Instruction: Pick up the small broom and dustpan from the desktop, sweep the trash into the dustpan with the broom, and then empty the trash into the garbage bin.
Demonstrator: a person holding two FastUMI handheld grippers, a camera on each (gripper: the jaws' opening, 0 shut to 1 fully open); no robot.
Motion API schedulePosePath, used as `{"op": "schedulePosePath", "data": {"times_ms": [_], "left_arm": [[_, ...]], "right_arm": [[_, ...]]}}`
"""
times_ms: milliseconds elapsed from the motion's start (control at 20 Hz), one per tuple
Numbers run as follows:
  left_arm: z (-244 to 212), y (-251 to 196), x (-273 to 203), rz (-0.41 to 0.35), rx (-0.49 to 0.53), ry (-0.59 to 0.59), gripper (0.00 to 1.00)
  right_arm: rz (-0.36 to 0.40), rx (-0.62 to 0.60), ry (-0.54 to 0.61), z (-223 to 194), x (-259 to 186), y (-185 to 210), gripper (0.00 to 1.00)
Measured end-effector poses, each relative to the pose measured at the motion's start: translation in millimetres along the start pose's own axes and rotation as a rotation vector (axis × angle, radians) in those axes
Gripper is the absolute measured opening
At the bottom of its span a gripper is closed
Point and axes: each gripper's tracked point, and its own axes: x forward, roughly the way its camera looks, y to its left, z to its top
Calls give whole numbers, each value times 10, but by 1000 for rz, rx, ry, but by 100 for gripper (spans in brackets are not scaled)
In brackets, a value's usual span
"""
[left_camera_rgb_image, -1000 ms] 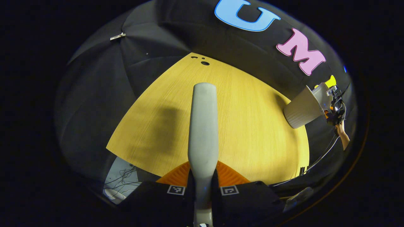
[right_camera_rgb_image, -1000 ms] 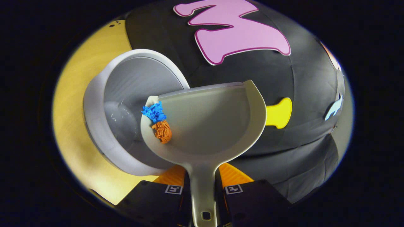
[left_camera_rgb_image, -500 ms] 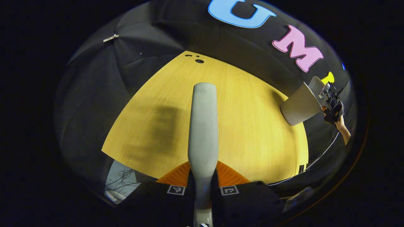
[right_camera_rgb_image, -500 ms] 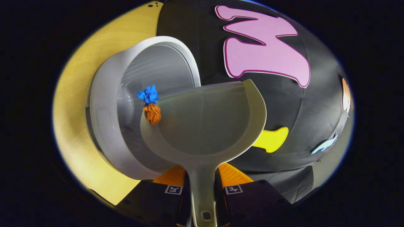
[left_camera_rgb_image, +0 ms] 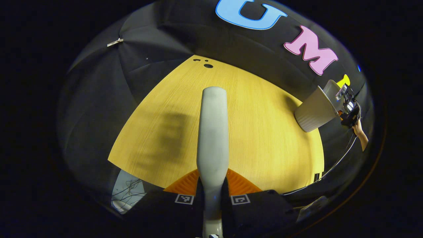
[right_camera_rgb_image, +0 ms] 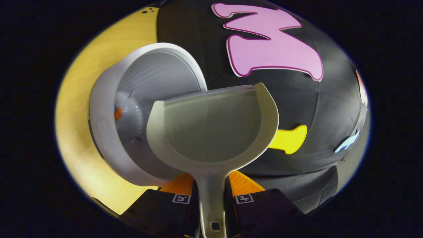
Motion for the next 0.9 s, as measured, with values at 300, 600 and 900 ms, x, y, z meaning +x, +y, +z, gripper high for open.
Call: {"op": "schedulePosePath", "data": {"times_ms": [300,600,900], "left_arm": [[280,-122,-30,-8,70,-62,26],[583,-234,-8,58,226,-180,26],[700,-460,170,53,319,-209,26]], "right_arm": [[78,367,39,-59,-346,-451,34],[140,676,-89,163,-717,-911,34],[349,952,-130,437,-826,-869,34]]}}
